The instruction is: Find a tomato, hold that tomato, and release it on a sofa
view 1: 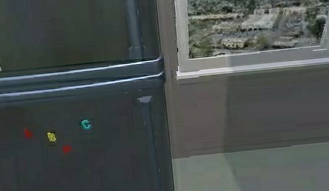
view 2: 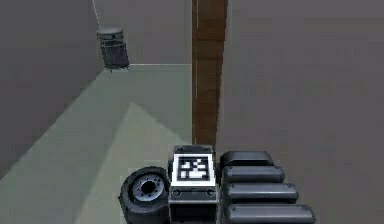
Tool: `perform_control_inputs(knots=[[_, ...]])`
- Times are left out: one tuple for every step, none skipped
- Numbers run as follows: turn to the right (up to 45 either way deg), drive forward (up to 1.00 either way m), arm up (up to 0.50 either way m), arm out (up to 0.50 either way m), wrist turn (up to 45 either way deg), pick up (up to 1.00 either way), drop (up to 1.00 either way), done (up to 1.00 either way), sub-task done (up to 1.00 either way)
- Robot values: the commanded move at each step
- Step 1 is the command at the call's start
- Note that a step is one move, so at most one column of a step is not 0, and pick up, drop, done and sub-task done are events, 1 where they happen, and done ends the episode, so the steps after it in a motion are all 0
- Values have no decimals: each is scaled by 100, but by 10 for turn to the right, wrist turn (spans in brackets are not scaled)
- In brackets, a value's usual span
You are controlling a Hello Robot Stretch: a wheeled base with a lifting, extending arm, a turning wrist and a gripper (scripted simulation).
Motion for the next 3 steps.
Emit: perform_control_inputs(knots=[[-60, 0, 0, 0, 0, 0, 0, 0, 0], [0, 20, 0, 0, 0, 0, 0, 0, 0], [450, 0, 0, 0, 0, 0, 0, 0, 0]])
